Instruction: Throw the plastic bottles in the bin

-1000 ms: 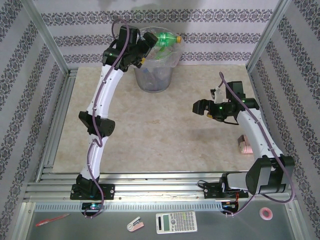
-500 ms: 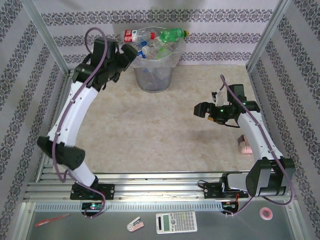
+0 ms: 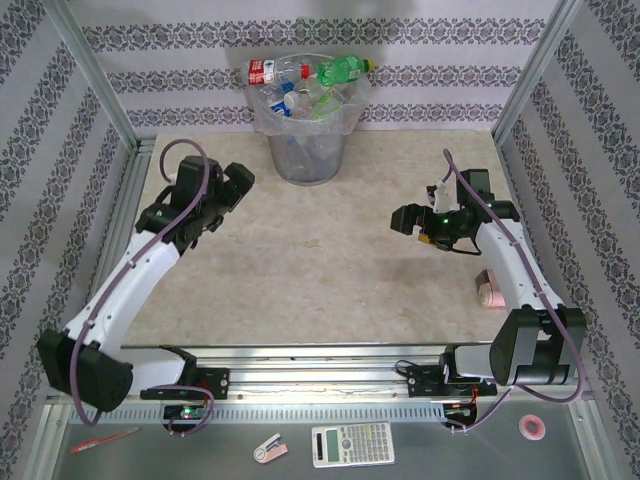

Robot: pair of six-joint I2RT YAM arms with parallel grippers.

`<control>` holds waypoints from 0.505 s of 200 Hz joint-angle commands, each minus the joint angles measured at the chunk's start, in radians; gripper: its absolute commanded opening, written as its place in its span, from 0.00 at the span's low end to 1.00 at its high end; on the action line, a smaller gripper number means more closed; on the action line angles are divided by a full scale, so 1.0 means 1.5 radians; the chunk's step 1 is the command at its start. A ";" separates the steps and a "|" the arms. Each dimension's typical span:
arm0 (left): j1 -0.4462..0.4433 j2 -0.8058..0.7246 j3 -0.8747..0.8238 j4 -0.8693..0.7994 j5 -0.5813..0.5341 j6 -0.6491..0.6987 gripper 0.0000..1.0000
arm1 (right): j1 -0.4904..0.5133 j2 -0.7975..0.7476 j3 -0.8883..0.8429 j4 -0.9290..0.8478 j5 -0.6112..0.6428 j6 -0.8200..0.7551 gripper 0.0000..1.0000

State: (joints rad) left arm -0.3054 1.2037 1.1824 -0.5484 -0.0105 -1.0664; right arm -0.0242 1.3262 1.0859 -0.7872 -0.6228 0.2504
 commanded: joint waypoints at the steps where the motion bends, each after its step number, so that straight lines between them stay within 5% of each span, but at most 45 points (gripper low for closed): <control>1: 0.006 -0.077 -0.074 0.065 0.004 0.088 1.00 | -0.001 -0.041 -0.020 0.033 -0.012 -0.014 0.98; 27: 0.006 -0.184 -0.184 0.016 -0.068 0.194 1.00 | 0.001 -0.113 -0.060 0.084 0.078 -0.029 0.98; 54: 0.006 -0.349 -0.340 0.017 -0.213 0.327 1.00 | -0.001 -0.269 -0.226 0.291 0.217 -0.022 0.98; 84: 0.009 -0.547 -0.502 0.111 -0.313 0.478 1.00 | -0.002 -0.415 -0.464 0.603 0.384 -0.033 0.98; 101: 0.010 -0.623 -0.582 0.206 -0.358 0.550 1.00 | -0.008 -0.407 -0.520 0.623 0.498 -0.041 0.98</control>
State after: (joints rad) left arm -0.3038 0.3836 0.4294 -0.4587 -0.3733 -0.4908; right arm -0.0242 0.7063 0.4175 -0.1192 -0.1818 0.2226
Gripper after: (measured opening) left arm 0.997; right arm 0.979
